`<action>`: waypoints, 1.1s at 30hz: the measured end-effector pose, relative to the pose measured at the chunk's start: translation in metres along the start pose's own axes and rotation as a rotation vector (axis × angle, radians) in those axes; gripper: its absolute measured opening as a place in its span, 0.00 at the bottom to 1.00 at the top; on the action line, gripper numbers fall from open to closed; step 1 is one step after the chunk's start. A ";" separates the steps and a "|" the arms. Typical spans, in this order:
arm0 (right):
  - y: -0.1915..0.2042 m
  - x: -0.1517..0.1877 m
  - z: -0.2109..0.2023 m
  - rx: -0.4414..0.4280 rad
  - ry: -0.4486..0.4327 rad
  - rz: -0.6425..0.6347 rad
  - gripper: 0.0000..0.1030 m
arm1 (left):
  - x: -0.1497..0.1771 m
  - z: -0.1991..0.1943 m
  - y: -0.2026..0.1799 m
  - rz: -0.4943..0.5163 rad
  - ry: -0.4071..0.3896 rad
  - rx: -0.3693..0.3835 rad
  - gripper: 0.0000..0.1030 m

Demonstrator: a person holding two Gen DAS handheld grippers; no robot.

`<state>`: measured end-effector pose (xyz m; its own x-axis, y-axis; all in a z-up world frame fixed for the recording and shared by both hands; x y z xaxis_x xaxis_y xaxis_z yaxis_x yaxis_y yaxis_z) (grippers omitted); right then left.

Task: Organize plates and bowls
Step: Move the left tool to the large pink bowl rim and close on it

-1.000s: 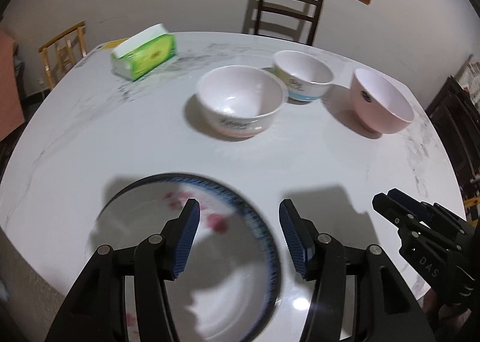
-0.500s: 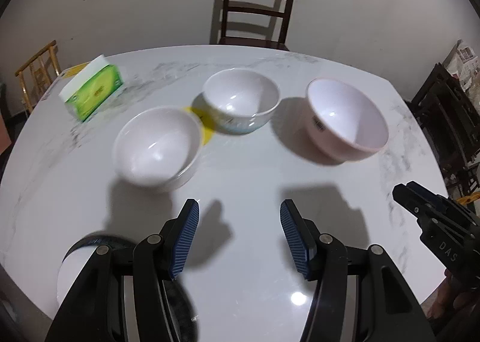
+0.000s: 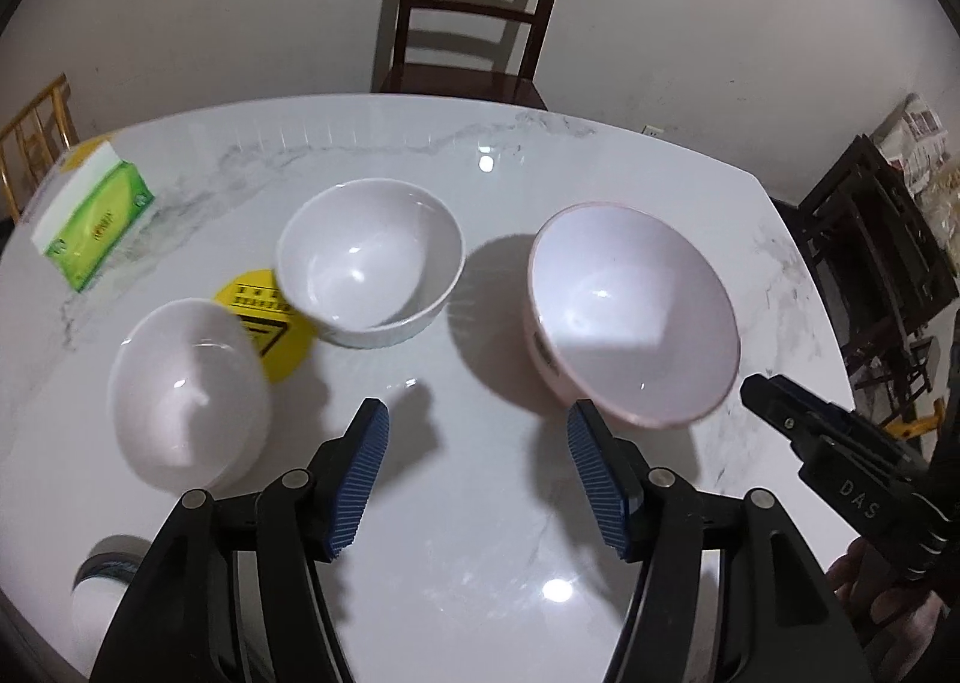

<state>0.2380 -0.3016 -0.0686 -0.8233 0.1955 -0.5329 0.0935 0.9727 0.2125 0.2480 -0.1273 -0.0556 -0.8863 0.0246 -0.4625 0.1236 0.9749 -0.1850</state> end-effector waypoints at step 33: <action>-0.009 -0.003 0.063 0.029 0.107 0.096 0.18 | -0.011 0.067 -0.027 -0.007 0.100 0.061 0.15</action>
<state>0.2746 -0.3032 -0.1206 -0.8649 0.2744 -0.4203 0.1891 0.9538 0.2334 0.2846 -0.1687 -0.1033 -0.9268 0.0427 -0.3731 0.1414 0.9601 -0.2415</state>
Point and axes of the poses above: each gripper's, at about its wrist camera, not at the fingertips, and z roughly the way its jaws point, y to its left, x to its underside, the point moved 7 cm from there along z, roughly the way its jaws point
